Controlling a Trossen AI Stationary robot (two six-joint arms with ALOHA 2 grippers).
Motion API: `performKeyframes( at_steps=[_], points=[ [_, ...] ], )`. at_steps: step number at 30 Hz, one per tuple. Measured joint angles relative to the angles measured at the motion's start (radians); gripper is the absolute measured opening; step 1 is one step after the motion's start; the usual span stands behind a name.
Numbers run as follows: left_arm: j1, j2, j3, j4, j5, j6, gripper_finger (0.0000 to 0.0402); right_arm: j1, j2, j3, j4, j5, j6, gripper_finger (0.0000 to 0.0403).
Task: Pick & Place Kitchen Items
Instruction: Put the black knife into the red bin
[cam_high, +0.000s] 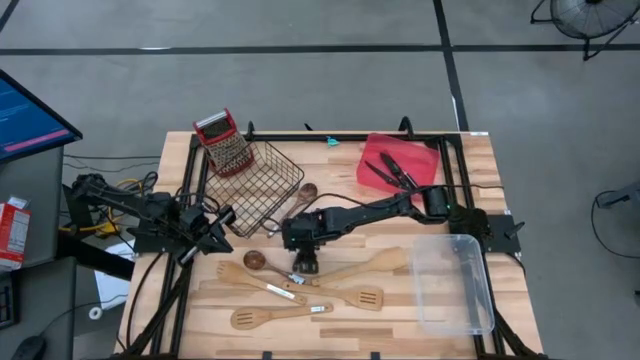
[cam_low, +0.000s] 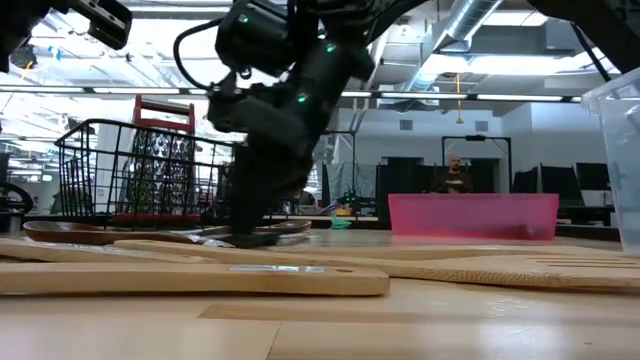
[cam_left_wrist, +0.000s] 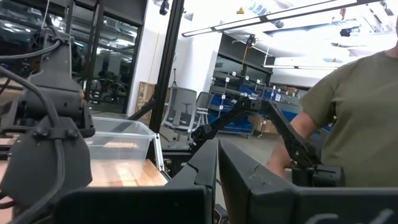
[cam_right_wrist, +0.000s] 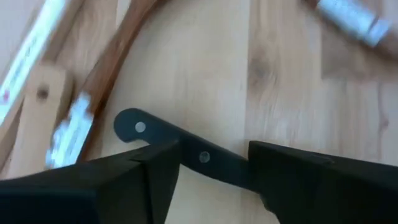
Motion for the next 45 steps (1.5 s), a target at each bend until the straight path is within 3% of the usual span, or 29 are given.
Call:
performKeyframes(
  at_steps=[8,15,26,35,45],
  points=[
    [0.000,0.000,0.000,0.002,0.000,0.000,0.0002,0.008,-0.065,-0.008,-0.328,0.017,-0.006,0.0171],
    [0.000,0.000,0.000,0.005,0.000,0.000,0.0002,0.007,-0.106,-0.009,-0.598,0.106,0.049,0.0167],
    [0.000,0.000,0.000,0.007,0.000,0.000,0.0002,0.014,-0.162,-0.027,-0.483,0.103,-0.062,0.0190],
    [0.000,0.000,0.000,0.007,0.000,0.000,0.0002,-0.020,-0.161,-0.151,-0.343,0.108,0.015,0.0263],
    [0.000,0.000,0.000,0.007,0.000,0.000,0.0002,-0.023,-0.167,-0.240,-0.197,0.117,0.022,0.0269]
  ],
)
